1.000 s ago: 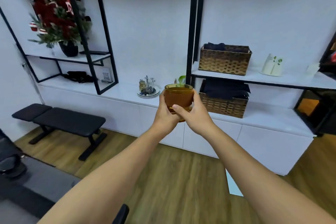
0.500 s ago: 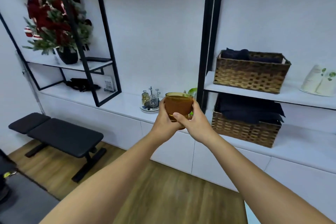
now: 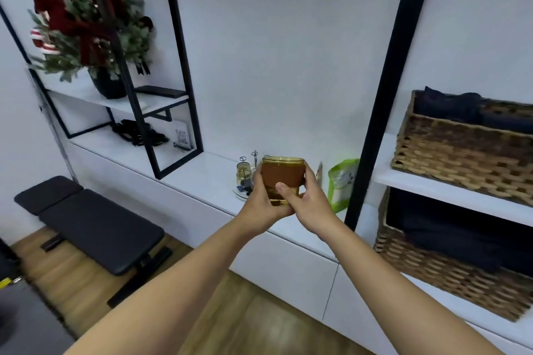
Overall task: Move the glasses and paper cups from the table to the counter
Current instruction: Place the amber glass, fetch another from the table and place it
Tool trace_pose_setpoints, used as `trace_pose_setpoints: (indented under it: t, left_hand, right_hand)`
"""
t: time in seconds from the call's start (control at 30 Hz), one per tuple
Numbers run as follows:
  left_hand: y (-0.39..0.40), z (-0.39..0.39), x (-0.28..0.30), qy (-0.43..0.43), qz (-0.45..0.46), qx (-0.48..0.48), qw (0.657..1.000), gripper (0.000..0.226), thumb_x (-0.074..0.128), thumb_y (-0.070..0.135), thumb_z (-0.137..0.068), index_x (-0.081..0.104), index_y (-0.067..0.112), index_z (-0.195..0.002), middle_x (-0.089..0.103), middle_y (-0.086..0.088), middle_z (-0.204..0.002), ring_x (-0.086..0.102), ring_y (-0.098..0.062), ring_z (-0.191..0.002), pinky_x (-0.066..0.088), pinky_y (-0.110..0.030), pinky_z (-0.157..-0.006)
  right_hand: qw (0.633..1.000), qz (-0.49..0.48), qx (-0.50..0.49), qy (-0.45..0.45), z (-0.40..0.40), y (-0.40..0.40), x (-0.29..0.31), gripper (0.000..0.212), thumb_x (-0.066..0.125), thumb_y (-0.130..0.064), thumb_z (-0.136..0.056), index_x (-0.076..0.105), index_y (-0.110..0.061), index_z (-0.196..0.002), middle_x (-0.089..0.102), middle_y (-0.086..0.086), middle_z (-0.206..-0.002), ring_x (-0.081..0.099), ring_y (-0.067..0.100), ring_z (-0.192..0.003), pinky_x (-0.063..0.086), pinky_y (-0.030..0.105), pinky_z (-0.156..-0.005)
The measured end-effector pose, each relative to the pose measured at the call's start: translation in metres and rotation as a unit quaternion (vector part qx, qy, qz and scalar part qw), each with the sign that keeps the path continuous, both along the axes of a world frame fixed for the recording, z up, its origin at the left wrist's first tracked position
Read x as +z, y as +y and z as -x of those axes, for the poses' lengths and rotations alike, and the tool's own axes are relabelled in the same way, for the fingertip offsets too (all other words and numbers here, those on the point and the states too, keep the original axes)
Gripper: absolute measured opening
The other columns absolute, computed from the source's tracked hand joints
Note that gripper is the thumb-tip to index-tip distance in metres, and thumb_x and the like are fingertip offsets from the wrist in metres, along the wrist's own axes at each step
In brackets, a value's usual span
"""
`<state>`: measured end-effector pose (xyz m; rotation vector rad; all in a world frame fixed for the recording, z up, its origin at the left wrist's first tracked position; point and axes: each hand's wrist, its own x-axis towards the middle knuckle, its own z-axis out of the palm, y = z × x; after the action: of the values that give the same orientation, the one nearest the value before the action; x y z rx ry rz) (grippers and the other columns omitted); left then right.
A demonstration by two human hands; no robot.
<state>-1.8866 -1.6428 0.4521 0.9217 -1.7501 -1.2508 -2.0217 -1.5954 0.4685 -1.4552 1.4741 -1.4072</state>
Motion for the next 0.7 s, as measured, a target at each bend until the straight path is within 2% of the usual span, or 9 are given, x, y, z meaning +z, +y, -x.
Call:
trace_pose_setpoints:
  t: [0.1,0.2,0.23,0.27,0.33,0.4,0.43,0.57,0.7]
  left_hand:
    - [-0.050,0.013,-0.010,-0.018,-0.001,-0.007,1.000,0.127,0.087,0.023,-0.075,-0.006,0.040,-0.159,0.052,0.010,-0.140,0.068,-0.010,-0.112,0.057,-0.039,-0.098]
    - [-0.098,0.029,-0.014,-0.036,-0.007,-0.007,0.999,0.133,0.084,0.032,-0.072,-0.017,0.046,-0.156,0.037,0.051,-0.126,0.065,0.005,-0.109,0.057,-0.025,-0.094]
    - [-0.116,0.035,-0.016,-0.042,-0.011,0.000,0.999,0.132,0.084,0.029,-0.074,-0.018,0.045,-0.156,0.034,0.057,-0.119,0.064,0.009,-0.107,0.056,-0.022,-0.091]
    - [-0.133,0.041,-0.015,-0.053,-0.013,0.009,0.998,0.130,0.083,0.026,-0.076,-0.018,0.044,-0.156,0.034,0.054,-0.118,0.063,0.011,-0.105,0.056,-0.018,-0.089]
    - [-0.164,0.051,-0.006,-0.081,-0.026,0.015,0.996,0.126,0.082,0.023,-0.078,-0.015,0.039,-0.158,0.044,0.030,-0.130,0.063,0.004,-0.109,0.054,-0.019,-0.091]
    - [-0.201,0.062,0.004,-0.099,-0.041,0.022,0.994,0.117,0.080,0.025,-0.073,0.000,0.032,-0.157,0.056,0.002,-0.130,0.068,-0.014,-0.107,0.058,-0.032,-0.092]
    - [-0.218,0.067,0.008,-0.108,-0.039,0.036,0.993,0.106,0.079,0.028,-0.069,0.010,0.029,-0.151,0.060,-0.004,-0.126,0.070,-0.019,-0.101,0.059,-0.037,-0.090]
    - [-0.271,0.076,0.010,-0.162,-0.035,0.090,0.982,0.083,0.077,0.034,-0.063,0.028,0.032,-0.129,0.067,-0.006,-0.110,0.071,-0.026,-0.095,0.058,-0.051,-0.089]
    - [-0.315,0.072,0.006,-0.201,-0.036,0.095,0.974,0.082,0.080,0.030,-0.064,0.038,0.040,-0.134,0.066,-0.005,-0.110,0.068,-0.020,-0.088,0.060,-0.037,-0.073]
  right_hand:
    - [1.000,-0.010,0.004,-0.018,0.015,-0.055,-0.012,0.053,0.069,-0.043,-0.091,0.039,-0.043,-0.135,0.060,-0.023,-0.124,0.057,-0.009,-0.114,0.047,0.013,-0.088]
    - [0.999,-0.027,0.005,-0.043,0.034,-0.111,-0.020,0.055,0.067,-0.047,-0.092,0.042,-0.034,-0.139,0.061,-0.016,-0.124,0.061,0.000,-0.113,0.054,0.026,-0.091]
    - [0.998,-0.040,0.006,-0.052,0.040,-0.130,-0.021,0.057,0.066,-0.048,-0.092,0.043,-0.032,-0.141,0.061,-0.013,-0.125,0.063,0.003,-0.112,0.056,0.031,-0.091]
    - [0.997,-0.056,0.005,-0.062,0.046,-0.149,-0.021,0.059,0.066,-0.049,-0.091,0.042,-0.030,-0.142,0.062,-0.010,-0.126,0.065,0.009,-0.111,0.058,0.037,-0.091]
    - [0.993,-0.089,-0.002,-0.079,0.056,-0.182,-0.019,0.063,0.066,-0.053,-0.090,0.042,-0.024,-0.142,0.062,-0.003,-0.126,0.067,0.018,-0.110,0.058,0.046,-0.091]
    - [0.990,-0.112,-0.016,-0.082,0.068,-0.219,-0.016,0.066,0.065,-0.057,-0.088,0.045,-0.018,-0.137,0.063,0.004,-0.125,0.067,0.023,-0.108,0.058,0.049,-0.089]
    - [0.989,-0.121,-0.020,-0.078,0.074,-0.236,-0.013,0.066,0.064,-0.060,-0.087,0.049,-0.015,-0.133,0.066,0.006,-0.122,0.069,0.025,-0.105,0.059,0.050,-0.088]
    - [0.980,-0.176,-0.023,-0.093,0.092,-0.291,-0.004,0.058,0.068,-0.058,-0.085,0.066,-0.004,-0.105,0.074,0.015,-0.096,0.075,0.031,-0.080,0.063,0.050,-0.074]
    - [0.964,-0.240,-0.039,-0.108,0.103,-0.329,-0.012,0.062,0.078,-0.053,-0.080,0.063,0.003,-0.104,0.071,0.020,-0.094,0.075,0.031,-0.066,0.063,0.041,-0.058]
